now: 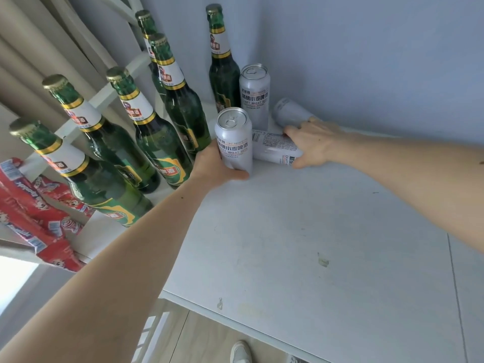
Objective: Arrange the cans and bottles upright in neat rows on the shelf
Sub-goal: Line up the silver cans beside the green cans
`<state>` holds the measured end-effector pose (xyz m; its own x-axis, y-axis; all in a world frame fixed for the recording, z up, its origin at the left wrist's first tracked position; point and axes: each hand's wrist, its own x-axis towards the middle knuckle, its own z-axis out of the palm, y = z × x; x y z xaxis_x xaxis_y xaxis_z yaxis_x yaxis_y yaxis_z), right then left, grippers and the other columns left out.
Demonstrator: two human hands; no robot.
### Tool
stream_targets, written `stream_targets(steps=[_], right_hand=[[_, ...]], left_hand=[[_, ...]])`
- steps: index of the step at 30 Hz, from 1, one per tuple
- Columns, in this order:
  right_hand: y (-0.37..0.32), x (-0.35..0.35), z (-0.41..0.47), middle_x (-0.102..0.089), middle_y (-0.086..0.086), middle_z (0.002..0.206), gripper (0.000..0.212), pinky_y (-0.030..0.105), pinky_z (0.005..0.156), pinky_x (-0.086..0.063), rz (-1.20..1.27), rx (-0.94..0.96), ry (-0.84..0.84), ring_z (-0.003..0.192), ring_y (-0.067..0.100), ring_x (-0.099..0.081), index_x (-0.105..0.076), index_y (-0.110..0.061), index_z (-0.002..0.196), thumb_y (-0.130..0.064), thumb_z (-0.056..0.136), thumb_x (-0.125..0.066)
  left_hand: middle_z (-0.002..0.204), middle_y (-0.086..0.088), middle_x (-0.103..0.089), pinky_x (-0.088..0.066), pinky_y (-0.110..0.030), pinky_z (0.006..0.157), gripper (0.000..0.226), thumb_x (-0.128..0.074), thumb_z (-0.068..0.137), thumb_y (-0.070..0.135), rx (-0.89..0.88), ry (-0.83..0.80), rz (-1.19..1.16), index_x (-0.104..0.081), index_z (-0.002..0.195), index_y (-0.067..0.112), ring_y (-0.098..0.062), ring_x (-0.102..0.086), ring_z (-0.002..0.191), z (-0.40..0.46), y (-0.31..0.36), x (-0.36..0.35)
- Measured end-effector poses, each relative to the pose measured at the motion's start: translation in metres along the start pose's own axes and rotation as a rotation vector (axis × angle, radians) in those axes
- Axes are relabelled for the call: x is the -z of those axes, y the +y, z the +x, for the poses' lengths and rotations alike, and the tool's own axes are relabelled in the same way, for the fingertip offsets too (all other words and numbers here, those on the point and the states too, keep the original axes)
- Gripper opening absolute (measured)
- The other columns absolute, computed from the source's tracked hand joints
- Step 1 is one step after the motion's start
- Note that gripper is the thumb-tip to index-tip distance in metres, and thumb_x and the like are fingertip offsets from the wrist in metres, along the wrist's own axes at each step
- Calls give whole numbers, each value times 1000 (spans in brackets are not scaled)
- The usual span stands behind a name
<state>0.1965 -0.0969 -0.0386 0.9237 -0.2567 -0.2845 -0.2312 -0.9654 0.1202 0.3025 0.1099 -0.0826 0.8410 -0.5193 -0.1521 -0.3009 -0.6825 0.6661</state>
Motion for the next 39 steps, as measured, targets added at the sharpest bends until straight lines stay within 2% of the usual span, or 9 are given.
stream_targets(steps=[4, 7, 11, 16, 19, 23, 27, 33, 39], right_hand=[[8, 17, -14, -45, 8, 118, 67, 41, 83, -51, 128, -16, -21, 101, 32, -53, -40, -19, 130, -40, 75, -71], [13, 33, -28, -44, 4, 119, 68, 43, 85, -51, 211, -23, -19, 102, 29, -53, -39, -17, 130, -38, 74, -72], [15, 50, -45, -46, 4, 116, 67, 39, 81, -50, 262, -24, 27, 99, 27, -51, -42, -16, 128, -34, 73, -74], [15, 63, -64, -49, 4, 113, 61, 37, 74, -50, 255, -43, 31, 96, 27, -53, -44, -17, 125, -32, 74, -74], [18, 66, -78, -51, 3, 107, 57, 40, 73, -53, 241, -75, 13, 93, 29, -58, -47, -17, 119, -33, 71, -74], [23, 67, -97, -51, 0, 102, 55, 36, 67, -50, 242, -102, -4, 92, 26, -58, -52, -19, 119, -32, 71, -75], [34, 70, -120, -57, 1, 106, 53, 37, 74, -55, 230, -120, -34, 96, 25, -59, -57, -19, 118, -32, 71, -77], [58, 75, -169, -57, -4, 110, 57, 38, 82, -56, 229, -193, -96, 100, 20, -58, -59, -23, 122, -32, 69, -77], [83, 70, -227, -57, -4, 111, 59, 39, 81, -57, 253, -325, -93, 100, 19, -59, -58, -24, 123, -34, 68, -77]], left_hand=[[109, 4, -65, -45, -23, 80, 74, -91, 55, 34, -4, -7, 17, -57, 119, 20, -13, -57, 96, -7, 4, 0], [106, 3, -66, -46, -25, 78, 71, -90, 55, 35, -21, -23, 43, -58, 117, 21, -17, -60, 96, -15, 7, 0], [98, 3, -65, -44, -25, 72, 65, -90, 57, 29, -26, -45, 6, -59, 113, 19, -15, -58, 88, -29, 14, 1], [96, 5, -65, -47, -26, 74, 64, -91, 56, 24, -37, -66, -45, -59, 111, 19, -15, -58, 88, -44, 16, -1], [96, 4, -66, -48, -27, 75, 64, -91, 54, 26, -57, -79, -25, -59, 109, 20, -16, -59, 90, -48, 19, -2], [94, 4, -68, -54, -30, 77, 63, -91, 49, 30, -79, -114, 6, -62, 104, 21, -17, -63, 92, -53, 26, -6], [94, 6, -67, -52, -27, 72, 66, -89, 46, 36, -128, -169, 72, -61, 105, 24, -16, -62, 89, -59, 42, -11], [87, 11, -64, -58, -32, 73, 66, -83, 41, 44, -208, -249, 158, -59, 100, 27, -13, -62, 86, -72, 73, -27], [87, 12, -66, -59, -32, 72, 67, -82, 37, 46, -311, -319, 162, -59, 98, 28, -11, -63, 85, -84, 109, -47]])
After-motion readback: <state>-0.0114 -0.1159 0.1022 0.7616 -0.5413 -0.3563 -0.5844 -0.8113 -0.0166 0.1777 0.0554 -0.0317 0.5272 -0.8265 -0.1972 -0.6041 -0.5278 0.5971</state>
